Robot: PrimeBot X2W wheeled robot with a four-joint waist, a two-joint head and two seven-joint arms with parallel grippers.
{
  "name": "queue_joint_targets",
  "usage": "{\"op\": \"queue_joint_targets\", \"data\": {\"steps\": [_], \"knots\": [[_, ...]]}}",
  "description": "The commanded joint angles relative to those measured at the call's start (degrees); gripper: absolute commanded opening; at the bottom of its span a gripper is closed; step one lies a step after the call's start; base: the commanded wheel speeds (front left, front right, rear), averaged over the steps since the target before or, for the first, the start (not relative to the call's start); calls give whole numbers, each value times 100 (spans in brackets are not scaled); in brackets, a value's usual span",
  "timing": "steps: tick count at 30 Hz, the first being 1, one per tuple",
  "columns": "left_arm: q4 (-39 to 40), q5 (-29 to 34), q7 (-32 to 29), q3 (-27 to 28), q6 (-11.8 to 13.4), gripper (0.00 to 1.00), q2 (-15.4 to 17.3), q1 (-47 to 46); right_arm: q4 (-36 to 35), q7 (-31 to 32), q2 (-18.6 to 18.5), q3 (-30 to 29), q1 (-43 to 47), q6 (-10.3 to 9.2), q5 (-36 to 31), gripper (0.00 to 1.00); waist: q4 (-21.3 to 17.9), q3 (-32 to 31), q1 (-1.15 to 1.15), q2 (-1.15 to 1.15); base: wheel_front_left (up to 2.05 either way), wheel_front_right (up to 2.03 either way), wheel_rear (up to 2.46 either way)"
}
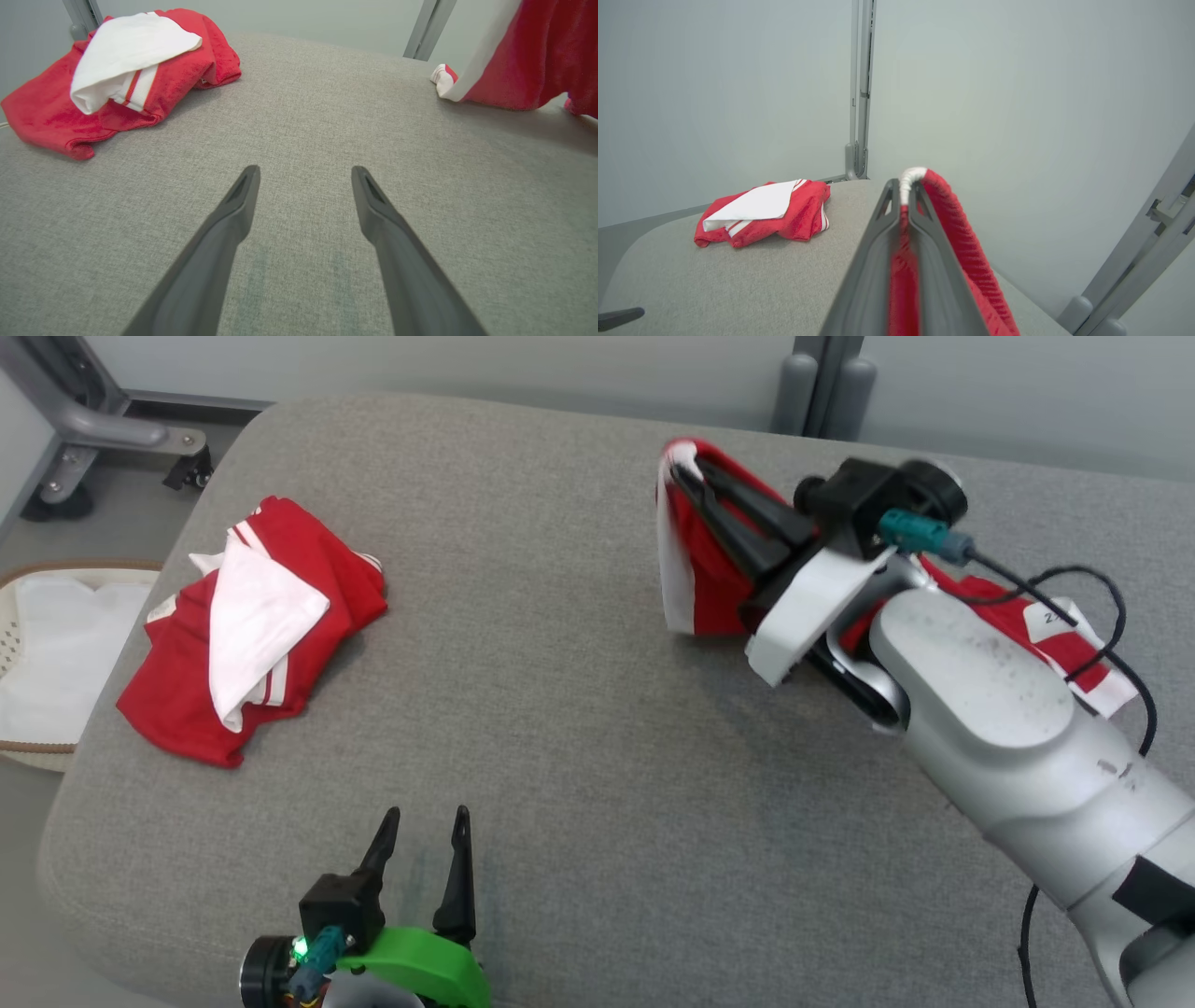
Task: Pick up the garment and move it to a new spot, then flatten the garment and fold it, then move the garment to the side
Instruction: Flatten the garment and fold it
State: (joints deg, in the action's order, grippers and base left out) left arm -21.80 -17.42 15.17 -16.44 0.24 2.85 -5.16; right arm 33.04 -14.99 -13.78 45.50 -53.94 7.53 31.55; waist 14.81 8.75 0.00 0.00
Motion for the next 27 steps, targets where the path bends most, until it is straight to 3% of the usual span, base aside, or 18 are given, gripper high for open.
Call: {"op": "queue_joint_targets", "data": {"steps": [1, 4, 9, 17, 23, 27], "knots": [[-40, 51, -3, -6, -24, 100, 13, 118, -220, -25, 28, -223, -116, -8, -200, 0, 81, -141, 0, 0, 0, 0, 0], [-107, 105, -3, -15, -58, 100, 13, 177, -722, -26, 131, -736, -453, -8, -555, 0, 146, -288, 0, 0, 0, 0, 0], [-146, 157, -3, 10, -52, 100, 13, 373, -1049, -26, 122, -1040, -422, -8, -665, 0, 110, -447, 0, 0, 0, 0, 0], [-117, 137, -3, 88, -6, 100, 13, 485, -811, -27, -476, -1417, 1410, -8, -584, 0, -241, -430, 0, 0, 0, 0, 0], [-88, 228, -3, 182, -81, 100, 12, 299, -334, -28, -748, -2357, 2995, -8, -703, 0, -555, -311, 0, 0, 0, 0, 0], [-48, 261, -3, 157, -123, 100, 13, 216, -77, -28, -661, -3128, 3683, -8, -873, 0, -735, -289, 0, 0, 0, 0, 0]]}}
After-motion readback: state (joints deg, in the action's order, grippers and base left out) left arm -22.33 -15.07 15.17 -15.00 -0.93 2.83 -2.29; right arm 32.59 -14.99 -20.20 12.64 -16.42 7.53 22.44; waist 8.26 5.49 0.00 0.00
